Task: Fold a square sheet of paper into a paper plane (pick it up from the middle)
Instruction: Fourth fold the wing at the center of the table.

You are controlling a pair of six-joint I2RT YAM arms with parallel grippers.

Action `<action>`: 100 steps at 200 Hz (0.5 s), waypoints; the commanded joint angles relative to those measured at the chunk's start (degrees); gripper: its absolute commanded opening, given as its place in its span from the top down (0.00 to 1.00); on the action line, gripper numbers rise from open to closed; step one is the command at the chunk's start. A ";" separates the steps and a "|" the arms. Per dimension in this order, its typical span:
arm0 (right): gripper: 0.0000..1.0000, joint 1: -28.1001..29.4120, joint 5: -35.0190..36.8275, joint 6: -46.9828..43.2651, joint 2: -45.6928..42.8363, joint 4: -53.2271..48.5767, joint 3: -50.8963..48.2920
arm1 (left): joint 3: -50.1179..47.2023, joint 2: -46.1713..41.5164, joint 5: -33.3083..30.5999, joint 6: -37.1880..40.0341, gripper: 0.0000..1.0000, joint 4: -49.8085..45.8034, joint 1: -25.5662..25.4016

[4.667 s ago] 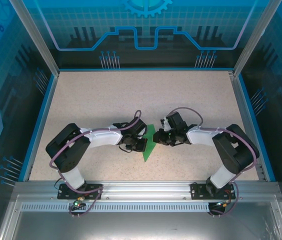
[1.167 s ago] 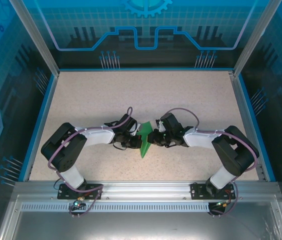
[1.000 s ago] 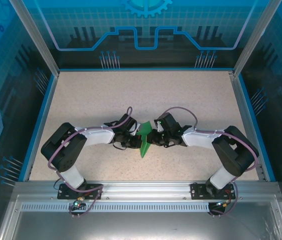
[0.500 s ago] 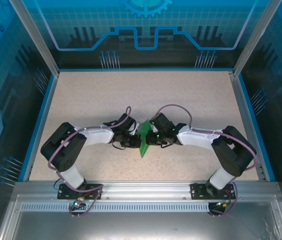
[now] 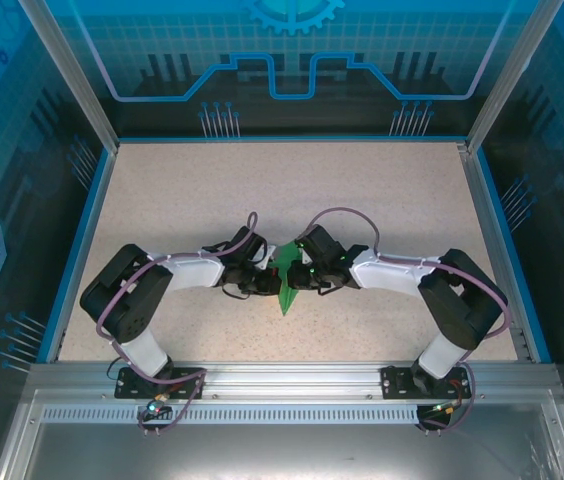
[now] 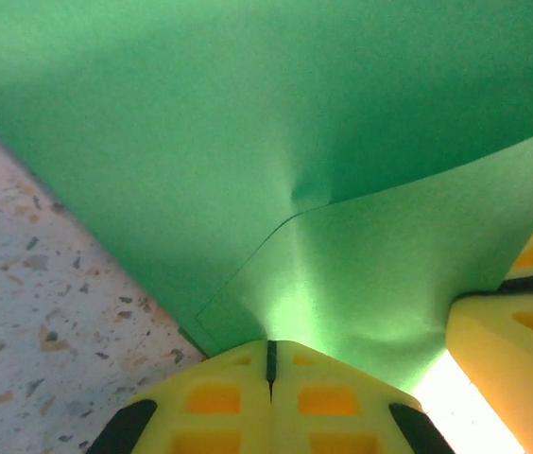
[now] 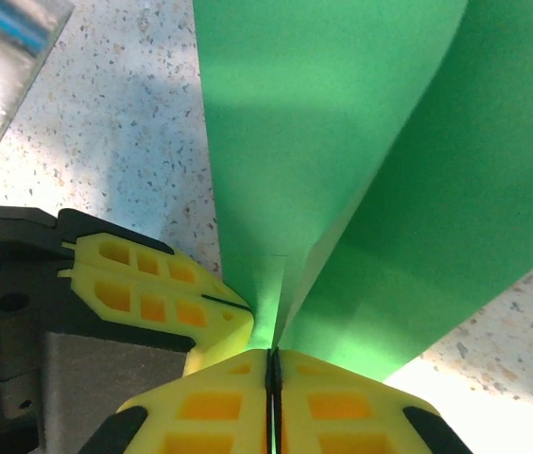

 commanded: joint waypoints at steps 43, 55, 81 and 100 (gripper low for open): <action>0.90 0.57 -5.75 2.93 2.26 7.95 -2.39 | -4.67 0.58 -2.30 -0.52 0.99 -1.52 2.58; 0.90 0.53 -6.17 3.20 2.61 8.47 -2.64 | -4.98 0.36 -2.13 -0.49 0.99 -1.34 2.78; 0.90 0.29 -6.72 3.63 3.00 9.68 -3.08 | -5.62 -0.21 -1.58 -0.67 1.00 -0.68 3.43; 0.90 0.06 -7.40 4.37 3.31 11.42 -3.80 | -5.97 -0.56 -1.22 -0.64 1.00 -0.66 4.01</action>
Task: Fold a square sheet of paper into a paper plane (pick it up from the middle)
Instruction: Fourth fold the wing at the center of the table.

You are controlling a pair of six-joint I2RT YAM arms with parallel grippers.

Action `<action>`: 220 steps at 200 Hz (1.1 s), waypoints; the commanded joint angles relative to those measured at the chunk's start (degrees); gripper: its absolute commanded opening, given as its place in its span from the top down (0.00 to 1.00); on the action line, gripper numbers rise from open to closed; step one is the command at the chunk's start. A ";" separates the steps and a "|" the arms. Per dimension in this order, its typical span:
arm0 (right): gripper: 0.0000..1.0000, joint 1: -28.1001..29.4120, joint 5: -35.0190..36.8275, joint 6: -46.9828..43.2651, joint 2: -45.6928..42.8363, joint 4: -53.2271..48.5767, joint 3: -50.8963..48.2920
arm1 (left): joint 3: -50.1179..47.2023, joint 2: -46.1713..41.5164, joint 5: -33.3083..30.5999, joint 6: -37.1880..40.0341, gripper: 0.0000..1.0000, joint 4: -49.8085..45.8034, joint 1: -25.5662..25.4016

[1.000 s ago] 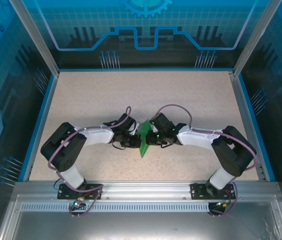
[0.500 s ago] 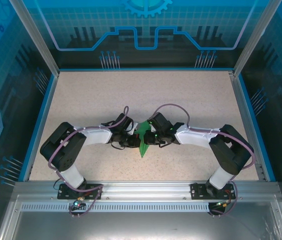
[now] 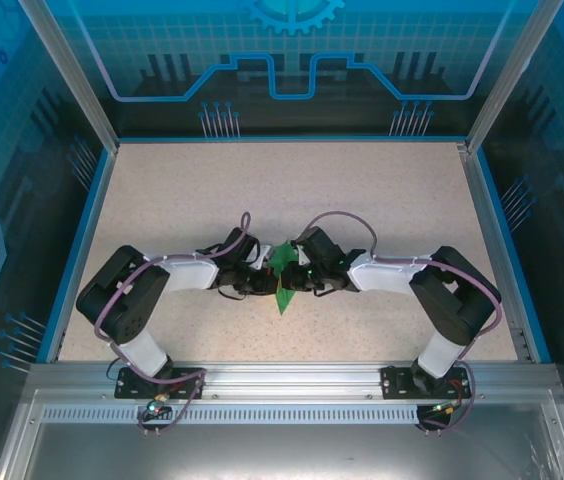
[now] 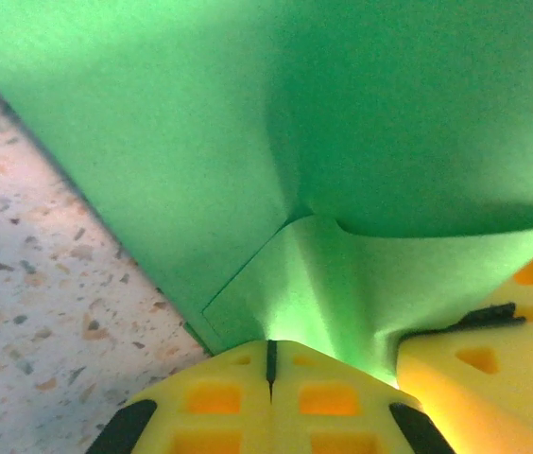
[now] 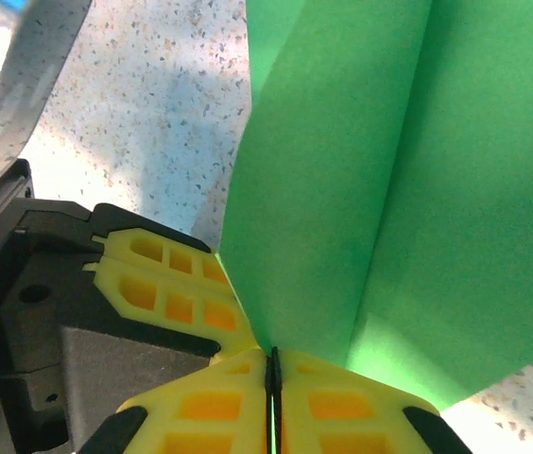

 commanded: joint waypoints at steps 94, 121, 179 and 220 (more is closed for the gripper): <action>0.90 -2.61 -6.62 5.82 1.59 11.25 -5.12 | -4.01 -1.43 -1.52 -0.78 1.00 -3.76 4.15; 0.90 -3.03 -8.08 7.09 1.87 13.51 -5.52 | -4.34 -1.35 -0.85 -0.65 1.00 -3.30 4.51; 0.90 -3.28 -9.76 8.91 3.86 16.53 -4.85 | -5.15 -1.73 0.18 -0.68 1.00 -1.81 4.88; 0.90 -3.46 -10.76 10.28 4.90 18.43 -3.91 | -5.71 -1.61 0.99 -0.86 1.00 -0.74 5.32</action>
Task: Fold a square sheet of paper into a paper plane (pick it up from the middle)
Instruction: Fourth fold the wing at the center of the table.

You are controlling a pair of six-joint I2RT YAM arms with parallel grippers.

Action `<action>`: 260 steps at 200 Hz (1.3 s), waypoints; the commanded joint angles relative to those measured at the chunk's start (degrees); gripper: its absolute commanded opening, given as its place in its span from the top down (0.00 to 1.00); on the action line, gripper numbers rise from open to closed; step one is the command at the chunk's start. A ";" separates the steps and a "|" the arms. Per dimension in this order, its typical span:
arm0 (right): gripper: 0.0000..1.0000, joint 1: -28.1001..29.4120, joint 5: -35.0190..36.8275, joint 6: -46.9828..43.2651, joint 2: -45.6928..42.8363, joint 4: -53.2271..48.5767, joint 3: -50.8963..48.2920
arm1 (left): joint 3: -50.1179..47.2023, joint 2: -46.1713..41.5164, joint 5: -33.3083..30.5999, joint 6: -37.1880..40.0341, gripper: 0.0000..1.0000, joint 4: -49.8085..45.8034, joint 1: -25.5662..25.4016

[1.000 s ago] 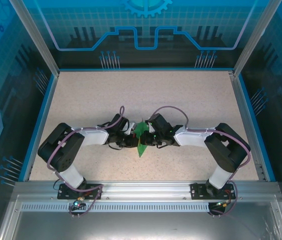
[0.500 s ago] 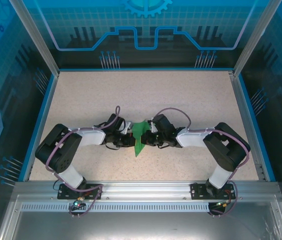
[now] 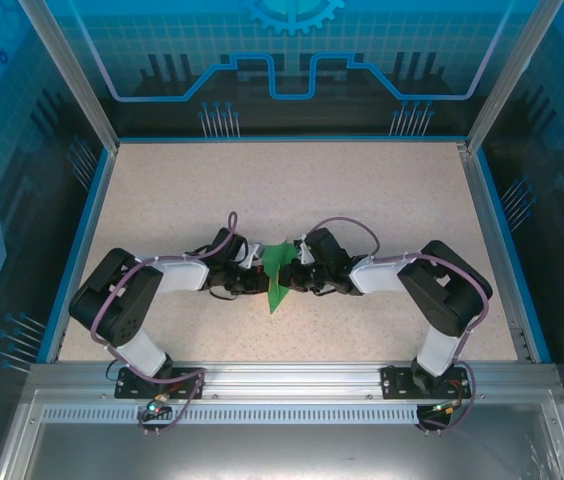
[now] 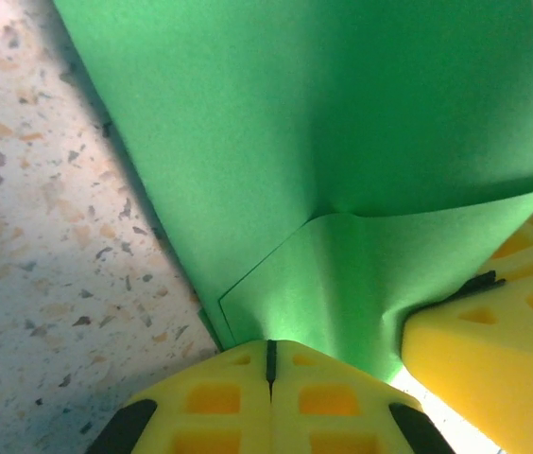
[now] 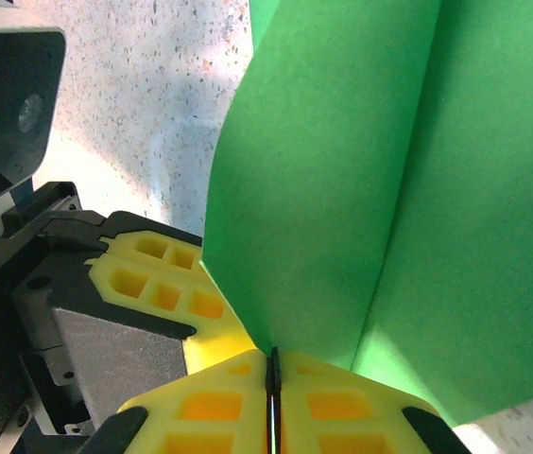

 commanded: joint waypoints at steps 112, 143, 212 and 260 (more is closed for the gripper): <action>0.91 -0.90 -2.85 2.61 4.43 3.47 3.58 | -2.58 0.09 0.07 -0.39 1.00 -1.83 2.30; 0.91 -1.01 -3.36 3.16 5.20 4.50 4.16 | -2.74 0.25 0.40 -0.38 1.00 -1.65 2.62; 0.91 -0.94 -3.37 2.57 7.05 3.21 5.57 | -2.67 -0.25 0.95 -0.38 1.00 -1.54 2.92; 0.92 -0.85 -2.25 0.89 6.92 0.49 5.31 | -2.25 -2.65 1.01 -1.25 1.00 -2.13 3.32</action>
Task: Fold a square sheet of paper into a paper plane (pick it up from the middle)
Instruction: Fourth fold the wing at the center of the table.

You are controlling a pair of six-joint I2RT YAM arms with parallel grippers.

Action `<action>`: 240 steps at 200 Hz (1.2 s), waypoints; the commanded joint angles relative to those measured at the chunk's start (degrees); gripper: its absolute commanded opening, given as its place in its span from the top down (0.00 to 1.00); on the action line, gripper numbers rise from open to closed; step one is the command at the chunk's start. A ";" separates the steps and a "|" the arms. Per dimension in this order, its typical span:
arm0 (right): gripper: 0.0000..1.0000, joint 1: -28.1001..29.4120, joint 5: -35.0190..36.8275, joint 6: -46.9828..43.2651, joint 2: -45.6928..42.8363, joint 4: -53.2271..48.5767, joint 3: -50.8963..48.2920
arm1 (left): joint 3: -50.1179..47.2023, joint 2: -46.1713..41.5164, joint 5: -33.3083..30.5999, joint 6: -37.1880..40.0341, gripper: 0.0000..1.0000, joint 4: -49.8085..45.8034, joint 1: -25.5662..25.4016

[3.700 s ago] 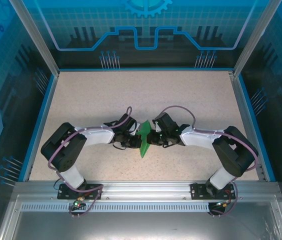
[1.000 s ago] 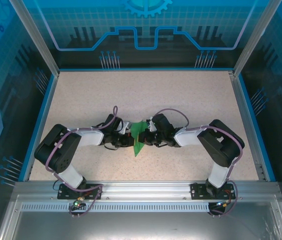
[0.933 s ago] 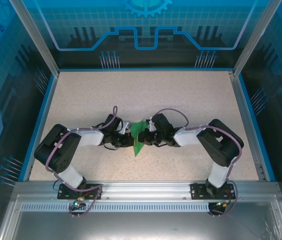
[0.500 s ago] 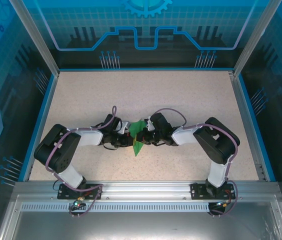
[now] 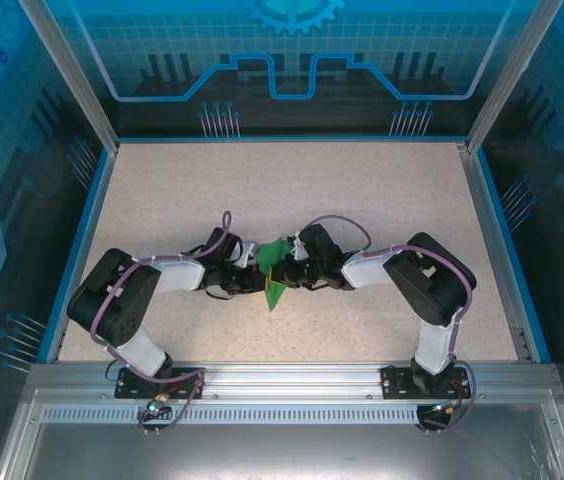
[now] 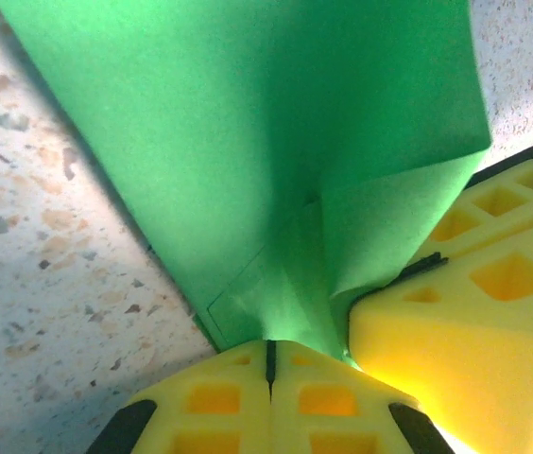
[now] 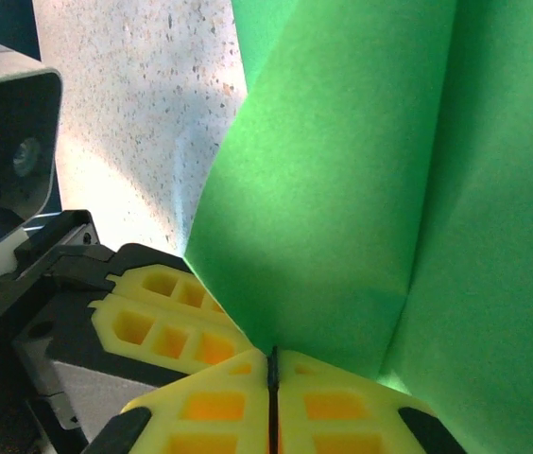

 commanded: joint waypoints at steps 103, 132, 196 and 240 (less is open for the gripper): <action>0.92 -0.08 3.81 -4.24 -2.28 -7.53 0.67 | 1.10 -5.30 -0.73 -2.66 1.00 -4.47 1.71; 0.92 0.05 3.64 -4.30 -2.31 -7.43 0.75 | 1.32 -3.64 -1.16 -2.44 1.00 -4.93 1.72; 0.92 0.13 3.47 -4.44 -2.16 -7.63 1.21 | 2.20 -3.05 -0.61 -3.62 1.00 -3.26 1.71; 0.92 0.18 3.99 -5.10 -2.68 -8.55 1.40 | 1.67 -6.46 -1.58 -5.53 0.97 -2.95 1.73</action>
